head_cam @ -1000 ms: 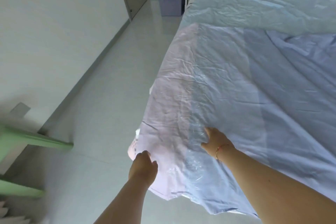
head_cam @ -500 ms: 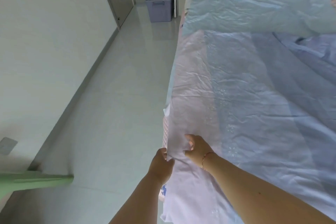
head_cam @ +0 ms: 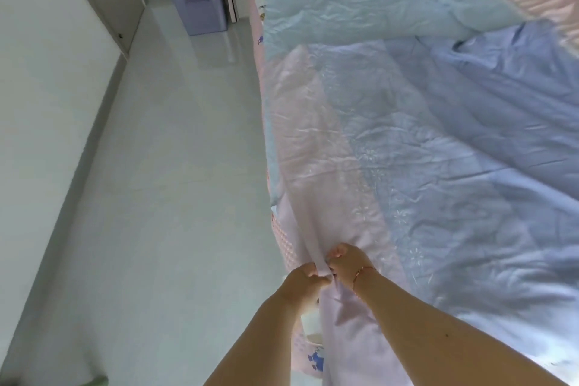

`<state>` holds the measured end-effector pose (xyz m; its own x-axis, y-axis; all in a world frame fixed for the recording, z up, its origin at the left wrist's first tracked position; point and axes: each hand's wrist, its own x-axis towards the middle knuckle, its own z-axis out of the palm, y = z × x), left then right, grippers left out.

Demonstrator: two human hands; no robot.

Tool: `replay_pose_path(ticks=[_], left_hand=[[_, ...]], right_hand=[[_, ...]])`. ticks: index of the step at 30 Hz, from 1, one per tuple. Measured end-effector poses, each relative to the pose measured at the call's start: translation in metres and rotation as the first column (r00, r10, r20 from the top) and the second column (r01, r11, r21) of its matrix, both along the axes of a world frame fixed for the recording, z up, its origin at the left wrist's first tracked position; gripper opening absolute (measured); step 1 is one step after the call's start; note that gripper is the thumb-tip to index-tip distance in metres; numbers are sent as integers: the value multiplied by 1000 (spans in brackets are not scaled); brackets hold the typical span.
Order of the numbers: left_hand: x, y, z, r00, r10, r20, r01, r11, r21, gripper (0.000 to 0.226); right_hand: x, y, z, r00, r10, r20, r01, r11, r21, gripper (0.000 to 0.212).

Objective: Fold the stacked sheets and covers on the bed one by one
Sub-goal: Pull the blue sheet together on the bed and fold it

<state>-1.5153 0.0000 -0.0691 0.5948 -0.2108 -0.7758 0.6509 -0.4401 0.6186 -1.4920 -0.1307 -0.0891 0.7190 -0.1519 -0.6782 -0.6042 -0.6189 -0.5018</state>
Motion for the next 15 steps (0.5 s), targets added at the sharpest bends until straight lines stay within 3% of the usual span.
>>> replay_pose_path(ticks=[5, 8, 10, 15], left_hand=[[9, 11, -2, 976, -218, -22, 218, 976, 21, 9], [12, 17, -2, 938, -347, -5, 347, 938, -25, 28], [7, 19, -2, 903, -430, 0, 430, 902, -26, 22], [-17, 18, -11, 888, -456, -65, 453, 890, -62, 6]], right_hand=[[-21, 6, 2, 983, -179, -31, 179, 984, 17, 27], [-48, 14, 2, 925, -378, -27, 379, 925, 28, 26], [-72, 19, -1, 865, -502, -6, 502, 864, 28, 26], [-132, 37, -13, 761, -648, -35, 648, 761, -31, 20]])
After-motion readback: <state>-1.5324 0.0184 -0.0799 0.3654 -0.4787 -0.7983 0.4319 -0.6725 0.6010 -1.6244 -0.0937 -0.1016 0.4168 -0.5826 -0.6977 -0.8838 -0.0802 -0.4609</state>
